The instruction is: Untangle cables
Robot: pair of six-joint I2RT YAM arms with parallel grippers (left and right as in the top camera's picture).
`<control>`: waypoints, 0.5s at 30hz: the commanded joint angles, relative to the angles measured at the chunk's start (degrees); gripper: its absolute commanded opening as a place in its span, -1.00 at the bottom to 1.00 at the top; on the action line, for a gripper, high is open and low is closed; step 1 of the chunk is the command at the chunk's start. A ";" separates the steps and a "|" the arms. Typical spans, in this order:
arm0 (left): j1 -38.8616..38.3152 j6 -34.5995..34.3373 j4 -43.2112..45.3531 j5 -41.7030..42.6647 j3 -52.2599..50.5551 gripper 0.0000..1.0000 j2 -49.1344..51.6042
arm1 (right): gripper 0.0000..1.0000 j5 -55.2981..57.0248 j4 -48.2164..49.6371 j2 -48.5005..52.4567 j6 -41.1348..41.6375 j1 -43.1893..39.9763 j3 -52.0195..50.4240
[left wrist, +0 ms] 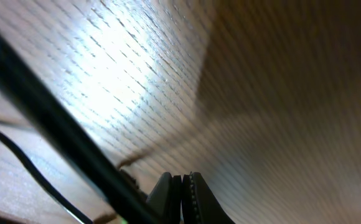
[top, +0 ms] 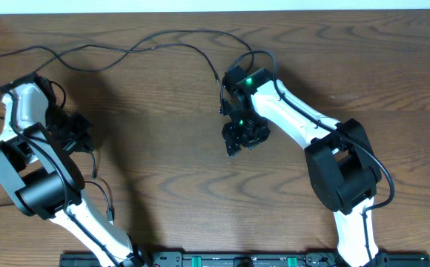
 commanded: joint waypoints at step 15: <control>7.52 -2.86 0.24 18.21 1.55 -0.85 -1.92 | 0.09 -0.52 -0.42 -0.44 -0.28 0.61 -0.20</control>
